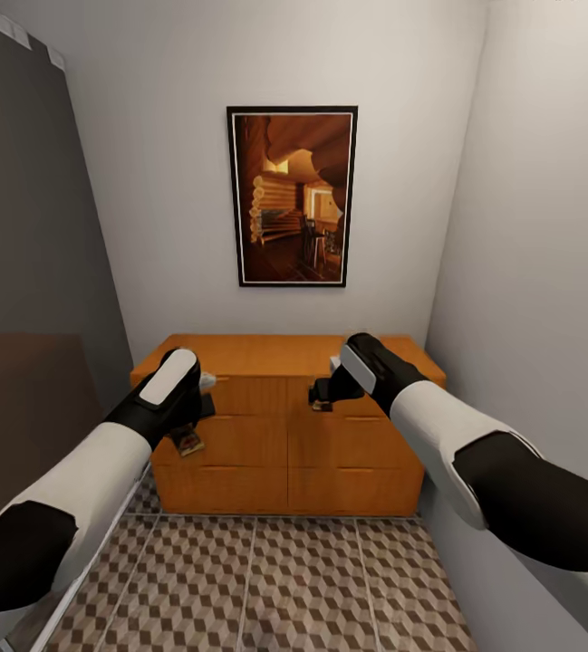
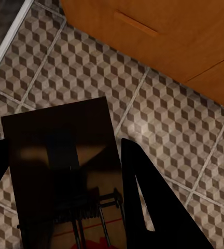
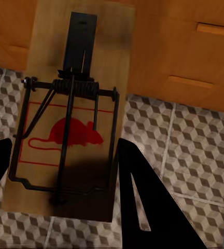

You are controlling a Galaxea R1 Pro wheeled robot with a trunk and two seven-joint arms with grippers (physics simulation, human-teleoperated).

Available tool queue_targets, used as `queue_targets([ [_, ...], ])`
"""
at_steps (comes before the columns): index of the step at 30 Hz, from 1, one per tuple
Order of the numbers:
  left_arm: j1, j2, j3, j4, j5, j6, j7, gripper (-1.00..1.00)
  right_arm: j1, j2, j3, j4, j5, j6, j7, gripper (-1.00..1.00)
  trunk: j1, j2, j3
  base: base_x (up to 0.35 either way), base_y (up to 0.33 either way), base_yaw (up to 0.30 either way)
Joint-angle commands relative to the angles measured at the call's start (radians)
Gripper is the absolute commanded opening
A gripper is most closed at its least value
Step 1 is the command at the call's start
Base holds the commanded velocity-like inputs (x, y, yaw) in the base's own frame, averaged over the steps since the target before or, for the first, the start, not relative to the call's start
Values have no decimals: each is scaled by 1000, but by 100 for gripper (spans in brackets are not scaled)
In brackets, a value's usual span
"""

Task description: Take the four mousetraps from the cabinet in the bathroom and place them on the bathroom floor. Make sure all four end up on the same floor surface, and ensure that at least two of them are either under or directly next to the same bathroom sink.

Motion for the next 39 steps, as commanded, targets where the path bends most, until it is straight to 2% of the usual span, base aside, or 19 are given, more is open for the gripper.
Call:
queue_targets([
  [1, 8, 2, -5, -12, 6, 12, 9, -100, 7, 0, 6, -2, -13, 2, -8, -100, -4, 6, 2, 0, 0, 0],
  [4, 53, 4, -5, -60, 5, 12, 9, -100, 44, -1, 5, -6, -13, -12, -6, -100, -15, 27, 11, 0, 0, 0],
  [11, 109, 4, -5, -105, 2, 8, 9, -100, 108, -8, 2, -8, -11, -48, -2, -100, -42, 76, 33, 0, 0, 0],
  [16, 128, 5, -5, -113, -32, 7, 2, -100, 141, -9, 2, -8, -7, -73, -1, -100, -61, 111, 49, 0, 0, 0],
  [17, 136, 5, -5, -114, -46, 7, -4, -100, 148, -9, 2, -7, -6, -85, -1, -100, -65, 118, 52, 0, 0, 0],
  [18, 150, 4, -5, -115, -77, 6, -24, -100, 164, -10, 2, -7, -4, -105, -2, -100, -69, 125, 55, 0, 0, 0],
  [21, 170, 4, -5, -111, -127, -2, -65, -100, 184, -11, 3, -6, -2, -125, -2, -100, -81, 146, 65, 0, 0, 0],
  [22, 185, 5, -5, -108, -161, -17, -95, -100, 198, -11, 4, -5, -1, -133, -2, -100, -84, 153, 68, 0, 0, 0],
  [27, 224, 4, -5, -103, -240, -56, -163, -100, 234, -12, 4, -1, 2, -166, -3, -100, -104, 188, 83, 0, 0, 0],
  [28, 240, 3, -5, -102, -264, -64, -186, -100, 250, -12, 5, 1, 2, -183, -4, -100, -107, 195, 87, 0, 0, 0],
  [35, 301, 1, -5, -100, -325, -92, -257, -100, 308, -15, 5, 1, 3, -230, -3, -100, -134, 244, 109, 0, 0, 0],
  [36, 318, 1, -5, -100, -349, -109, -275, -100, 326, -15, 5, 0, 3, -245, -2, -100, -138, 251, 112, 0, 0, 0],
  [37, 344, 2, -5, -99, -390, -135, -301, -100, 355, -16, 5, 0, 4, -271, -1, -100, -142, 258, 115, 0, 0, 0],
  [39, 363, 1, -5, -100, -415, -146, -317, -100, 373, -17, 5, -2, 4, -291, 0, -100, -150, 272, 121, 0, 0, 0],
])
